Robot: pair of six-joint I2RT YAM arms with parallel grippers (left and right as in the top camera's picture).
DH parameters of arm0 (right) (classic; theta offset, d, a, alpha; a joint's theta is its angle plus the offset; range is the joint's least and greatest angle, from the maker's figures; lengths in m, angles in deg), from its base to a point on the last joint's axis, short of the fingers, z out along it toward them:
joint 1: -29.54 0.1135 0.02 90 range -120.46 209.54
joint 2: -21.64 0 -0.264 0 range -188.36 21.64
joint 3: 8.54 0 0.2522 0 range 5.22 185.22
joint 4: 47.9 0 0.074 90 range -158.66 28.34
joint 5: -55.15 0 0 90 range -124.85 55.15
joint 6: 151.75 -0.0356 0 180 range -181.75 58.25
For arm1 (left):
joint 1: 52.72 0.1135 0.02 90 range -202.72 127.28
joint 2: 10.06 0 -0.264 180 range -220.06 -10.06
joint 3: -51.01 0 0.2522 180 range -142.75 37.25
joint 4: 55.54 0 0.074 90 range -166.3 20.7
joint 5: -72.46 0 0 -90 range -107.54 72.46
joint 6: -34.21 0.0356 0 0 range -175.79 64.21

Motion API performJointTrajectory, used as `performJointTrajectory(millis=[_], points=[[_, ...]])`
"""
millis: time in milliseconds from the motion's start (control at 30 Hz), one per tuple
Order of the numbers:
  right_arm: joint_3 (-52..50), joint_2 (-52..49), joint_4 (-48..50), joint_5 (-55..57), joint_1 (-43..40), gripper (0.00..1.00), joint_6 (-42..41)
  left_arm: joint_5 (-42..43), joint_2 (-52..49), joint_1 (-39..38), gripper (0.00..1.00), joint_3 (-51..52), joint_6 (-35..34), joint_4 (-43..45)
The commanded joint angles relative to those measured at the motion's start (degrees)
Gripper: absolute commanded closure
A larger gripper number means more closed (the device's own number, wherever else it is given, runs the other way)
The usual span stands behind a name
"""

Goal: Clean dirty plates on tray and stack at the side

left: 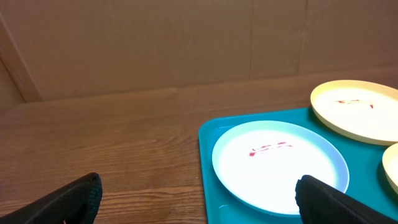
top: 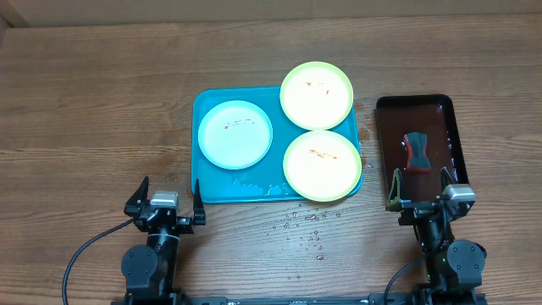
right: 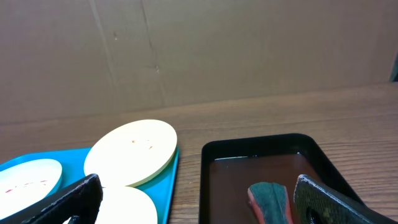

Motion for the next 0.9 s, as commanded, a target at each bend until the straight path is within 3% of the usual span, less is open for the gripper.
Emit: performJointTrajectory(millis=[0, 533, 867], points=[[-0.59, 0.68, 0.35, 0.52, 0.33, 0.00, -0.04, 0.31, 0.74, 0.31, 0.00, 0.57, 1.14, 0.33], [-0.11, 0.68, -0.17, -2.23, 0.33, 0.00, -0.22, 0.92, 0.74, 0.31, 0.00, 0.17, 1.36, 1.79], [7.98, 0.66, -4.24, -2.51, 0.33, 0.00, -0.22, 1.38, -4.44, 0.31, 0.00, -10.32, 2.99, -0.68]])
